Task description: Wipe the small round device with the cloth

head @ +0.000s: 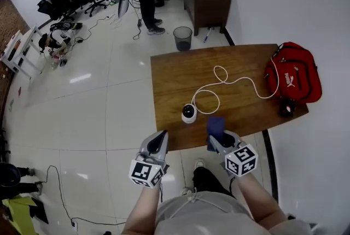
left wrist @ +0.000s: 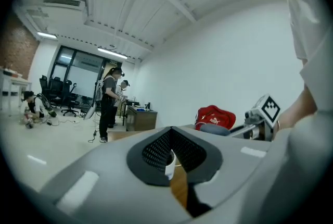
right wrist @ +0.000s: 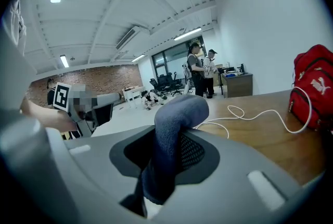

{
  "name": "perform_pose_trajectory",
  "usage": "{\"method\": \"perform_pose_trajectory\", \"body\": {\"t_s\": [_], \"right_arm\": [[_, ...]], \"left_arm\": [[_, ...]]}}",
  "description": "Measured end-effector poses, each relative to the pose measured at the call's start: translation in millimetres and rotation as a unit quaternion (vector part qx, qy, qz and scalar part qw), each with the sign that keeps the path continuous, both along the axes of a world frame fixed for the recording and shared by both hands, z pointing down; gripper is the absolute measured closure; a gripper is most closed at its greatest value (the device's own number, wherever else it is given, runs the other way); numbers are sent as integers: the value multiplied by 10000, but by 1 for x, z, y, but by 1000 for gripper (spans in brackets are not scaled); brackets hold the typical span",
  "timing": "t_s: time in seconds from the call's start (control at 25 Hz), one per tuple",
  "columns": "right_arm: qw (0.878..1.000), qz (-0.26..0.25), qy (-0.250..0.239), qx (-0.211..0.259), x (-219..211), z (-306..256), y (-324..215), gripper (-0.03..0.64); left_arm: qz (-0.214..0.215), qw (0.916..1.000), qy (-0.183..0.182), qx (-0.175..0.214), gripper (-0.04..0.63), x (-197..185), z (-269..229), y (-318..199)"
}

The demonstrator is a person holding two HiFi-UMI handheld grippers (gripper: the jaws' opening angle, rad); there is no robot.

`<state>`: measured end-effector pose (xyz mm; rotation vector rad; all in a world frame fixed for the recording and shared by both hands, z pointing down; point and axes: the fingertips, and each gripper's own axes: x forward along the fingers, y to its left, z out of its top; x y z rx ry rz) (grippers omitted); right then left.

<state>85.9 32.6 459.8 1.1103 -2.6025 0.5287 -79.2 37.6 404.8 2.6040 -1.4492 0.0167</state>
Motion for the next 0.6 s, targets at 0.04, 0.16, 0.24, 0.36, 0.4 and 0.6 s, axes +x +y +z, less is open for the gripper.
{"method": "perform_pose_trajectory", "body": {"t_s": [0.04, 0.16, 0.24, 0.36, 0.4, 0.6], "right_arm": [[10000, 49, -11, 30, -1, -3, 15, 506], [9998, 172, -23, 121, -8, -11, 60, 506], [9996, 218, -33, 198, -11, -15, 83, 506], [9989, 240, 51, 400, -12, -21, 104, 506], [9986, 231, 99, 467, -12, -24, 110, 506], [9972, 200, 196, 686, -11, -33, 137, 506]], "left_arm": [[-2, 9999, 140, 44, 589, -3, -9, 14], [17, 9995, 273, 147, 588, -10, -30, 57], [20, 9998, 147, 163, 588, -13, -35, 80], [37, 9998, -129, 151, 589, -9, -33, 104], [43, 9997, -187, 140, 589, -8, -33, 111], [-73, 9991, -261, 311, 589, -2, -50, 137]]}}
